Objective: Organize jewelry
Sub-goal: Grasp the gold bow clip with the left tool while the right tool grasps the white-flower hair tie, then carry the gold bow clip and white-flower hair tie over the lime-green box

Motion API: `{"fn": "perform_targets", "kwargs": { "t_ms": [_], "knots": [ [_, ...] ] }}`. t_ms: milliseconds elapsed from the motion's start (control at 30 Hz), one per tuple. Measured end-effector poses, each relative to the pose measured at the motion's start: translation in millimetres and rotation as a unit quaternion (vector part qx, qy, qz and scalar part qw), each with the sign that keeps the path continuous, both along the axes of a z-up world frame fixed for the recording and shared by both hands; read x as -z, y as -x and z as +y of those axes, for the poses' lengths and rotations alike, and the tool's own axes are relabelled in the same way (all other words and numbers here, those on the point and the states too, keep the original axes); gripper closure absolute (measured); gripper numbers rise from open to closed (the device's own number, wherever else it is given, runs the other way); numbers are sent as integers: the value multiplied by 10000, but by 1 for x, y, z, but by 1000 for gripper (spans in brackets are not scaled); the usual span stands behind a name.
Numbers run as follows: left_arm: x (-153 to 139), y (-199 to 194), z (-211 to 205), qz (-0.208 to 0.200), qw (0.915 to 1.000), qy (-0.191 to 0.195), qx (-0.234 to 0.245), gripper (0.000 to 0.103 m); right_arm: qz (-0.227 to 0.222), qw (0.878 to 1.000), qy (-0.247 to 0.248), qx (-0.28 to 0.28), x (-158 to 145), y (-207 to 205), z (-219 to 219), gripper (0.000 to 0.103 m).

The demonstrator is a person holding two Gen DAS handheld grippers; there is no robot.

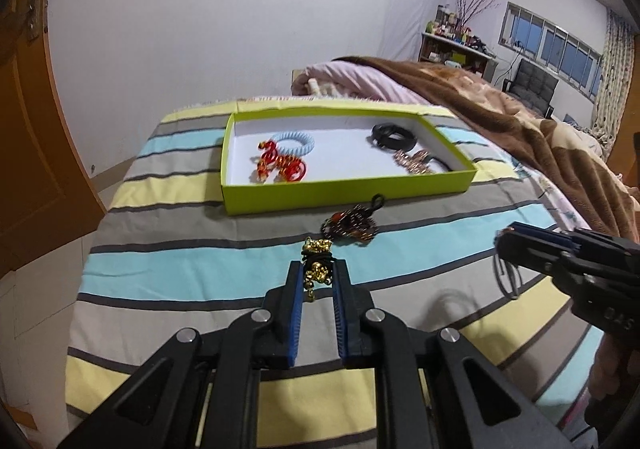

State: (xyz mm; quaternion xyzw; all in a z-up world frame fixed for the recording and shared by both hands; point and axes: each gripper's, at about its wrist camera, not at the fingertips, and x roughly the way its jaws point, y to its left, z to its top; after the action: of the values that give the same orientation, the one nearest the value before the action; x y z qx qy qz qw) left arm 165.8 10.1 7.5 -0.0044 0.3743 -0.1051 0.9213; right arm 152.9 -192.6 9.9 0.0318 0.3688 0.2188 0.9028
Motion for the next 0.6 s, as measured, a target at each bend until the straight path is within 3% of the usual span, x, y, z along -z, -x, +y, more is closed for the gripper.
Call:
{"fn": "perform_targets", "kwargs": {
  "t_ms": [300, 600],
  "knots": [
    [-27, 2, -4, -272, 9996, 58, 40, 88, -251, 9997, 70, 13, -20, 4, -6, 86],
    [-38, -19, -9, -388, 9992, 53, 74, 88, -359, 9992, 139, 66, -28, -21, -9, 86]
  ]
}}
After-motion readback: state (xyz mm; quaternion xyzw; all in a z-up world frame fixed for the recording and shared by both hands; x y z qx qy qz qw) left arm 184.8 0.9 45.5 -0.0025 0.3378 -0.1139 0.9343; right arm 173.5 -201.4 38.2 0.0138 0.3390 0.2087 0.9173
